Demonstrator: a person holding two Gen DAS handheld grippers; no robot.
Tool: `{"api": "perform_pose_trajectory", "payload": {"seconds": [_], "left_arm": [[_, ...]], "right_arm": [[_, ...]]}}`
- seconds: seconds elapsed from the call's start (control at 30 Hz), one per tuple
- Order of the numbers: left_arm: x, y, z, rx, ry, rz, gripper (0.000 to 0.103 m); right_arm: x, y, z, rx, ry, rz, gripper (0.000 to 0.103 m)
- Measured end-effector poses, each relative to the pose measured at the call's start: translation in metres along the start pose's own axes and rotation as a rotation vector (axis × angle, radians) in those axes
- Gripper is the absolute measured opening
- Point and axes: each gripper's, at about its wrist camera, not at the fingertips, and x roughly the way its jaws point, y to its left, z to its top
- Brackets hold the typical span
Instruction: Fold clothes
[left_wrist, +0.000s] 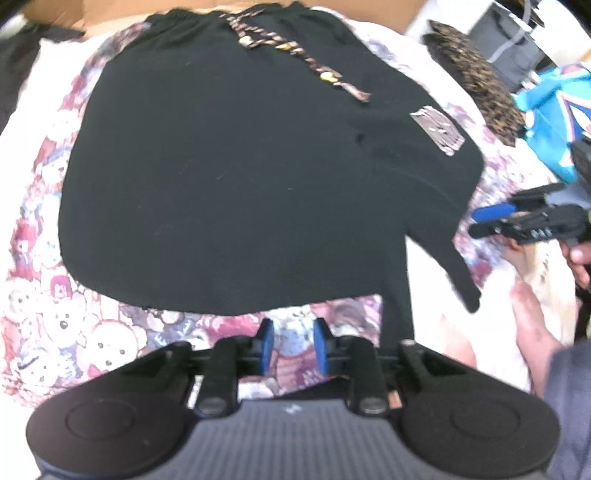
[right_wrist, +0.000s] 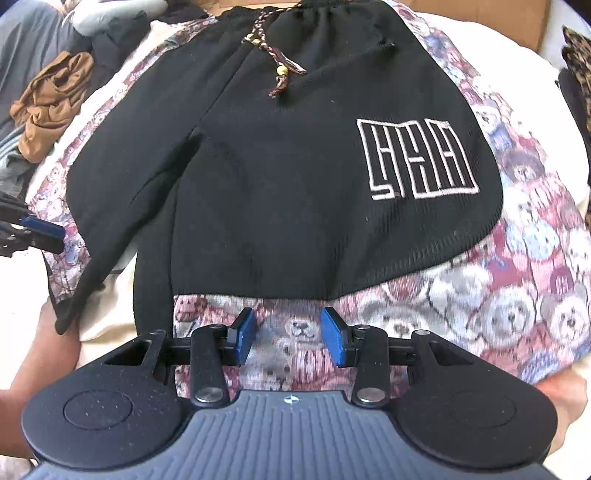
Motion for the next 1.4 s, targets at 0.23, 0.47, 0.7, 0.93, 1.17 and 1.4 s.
{"api": "perform_pose_trajectory", "payload": {"seconds": [0.23, 0.47, 0.7, 0.93, 1.17, 1.4], "left_arm": [[-0.001, -0.019, -0.012, 0.1, 0.039, 0.026, 0.042], [0.014, -0.032, -0.016, 0.172, 0.037, 0.045, 0.049], [0.011, -0.04, -0.02, 0.254, 0.02, 0.0, 0.007], [0.002, -0.041, -0.031, 0.289, 0.037, -0.054, 0.0], [-0.004, -0.044, -0.046, 0.336, 0.06, -0.067, 0.0], [-0.007, -0.039, -0.038, 0.282, -0.001, -0.002, 0.025]], "right_arm": [[-0.003, -0.001, -0.007, 0.024, -0.006, 0.003, 0.046], [-0.013, -0.002, -0.006, 0.038, -0.034, 0.022, 0.046], [-0.017, 0.007, 0.004, 0.029, -0.082, 0.055, 0.046], [-0.015, 0.014, 0.01, -0.002, -0.074, 0.067, 0.046], [-0.013, 0.015, 0.009, -0.004, -0.072, 0.07, 0.046], [-0.012, 0.014, 0.007, 0.001, -0.067, 0.065, 0.046]]}}
